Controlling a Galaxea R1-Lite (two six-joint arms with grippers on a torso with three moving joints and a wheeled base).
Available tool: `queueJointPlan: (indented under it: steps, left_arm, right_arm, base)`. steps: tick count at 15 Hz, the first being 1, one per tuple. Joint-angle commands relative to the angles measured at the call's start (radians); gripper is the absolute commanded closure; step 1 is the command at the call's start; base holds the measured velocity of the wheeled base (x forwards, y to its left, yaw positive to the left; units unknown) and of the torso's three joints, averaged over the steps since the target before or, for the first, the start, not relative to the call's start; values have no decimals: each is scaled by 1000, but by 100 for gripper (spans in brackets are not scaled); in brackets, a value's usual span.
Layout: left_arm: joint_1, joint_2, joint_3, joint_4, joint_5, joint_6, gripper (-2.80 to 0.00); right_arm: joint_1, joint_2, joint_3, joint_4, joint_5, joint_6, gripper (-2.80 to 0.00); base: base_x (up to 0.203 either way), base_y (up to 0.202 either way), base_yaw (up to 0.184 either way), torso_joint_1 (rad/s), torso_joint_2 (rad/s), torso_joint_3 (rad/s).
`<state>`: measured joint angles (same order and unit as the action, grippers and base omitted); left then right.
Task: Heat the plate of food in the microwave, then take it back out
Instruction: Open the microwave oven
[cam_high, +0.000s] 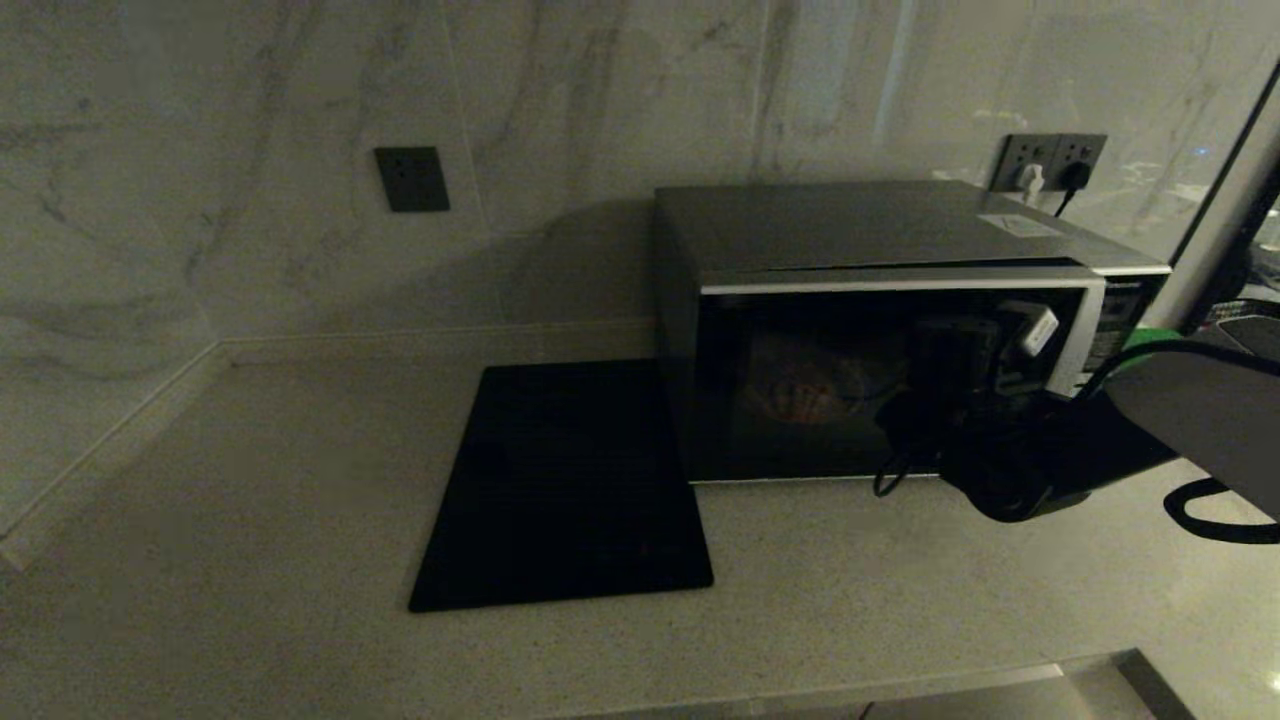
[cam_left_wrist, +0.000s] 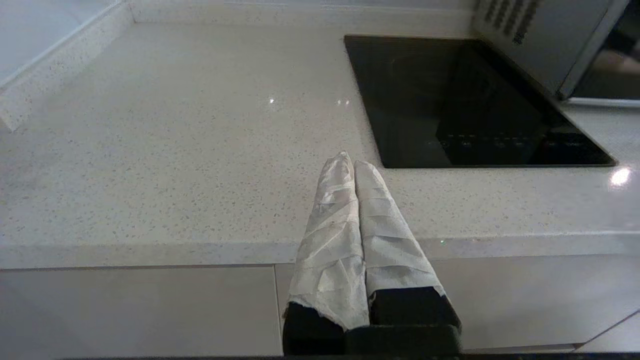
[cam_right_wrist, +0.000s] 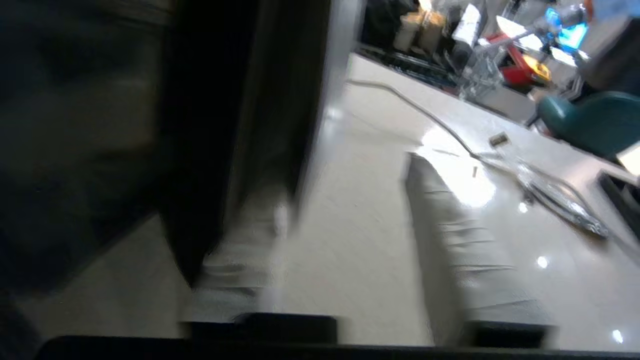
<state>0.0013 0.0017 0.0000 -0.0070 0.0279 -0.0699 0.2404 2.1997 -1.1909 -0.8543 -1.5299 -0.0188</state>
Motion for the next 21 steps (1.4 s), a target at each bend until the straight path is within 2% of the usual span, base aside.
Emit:
queueJointPlan:
  steps: [1,7,10,11,18,21]
  left_arm:
    - [0,0,0,-1,0,-1,0]
    - [0,0,0,-1,1,-1,0]
    - [0,0,0,-1,0,-1,0]
    - [0,0,0,-1,1,-1,0]
    - [0,0,0,-1,0,-1,0]
    - [0,0,0,-1,1,-1,0]
  right_arm:
    - [6,-27,27,-5,0,-3,0]
    - [16,-35,34,-5,0,-4,0]
    - [55,-24,28,-6,0,-4,0]
    - [72,-18,29,-6,0,-3,-280]
    - [103,-31,36,-2,0,-10,-280]
    - [145,-88,68,5,0,-80,-280]
  base:
    - [0,0,0,0,0,0]
    - [0,0,0,0,0,0]
    - [0,0,0,0,0,0]
    - [0,0,0,0,0,0]
    - [0,0,0,0,0,0]
    - [0,0,0,0,0,0]
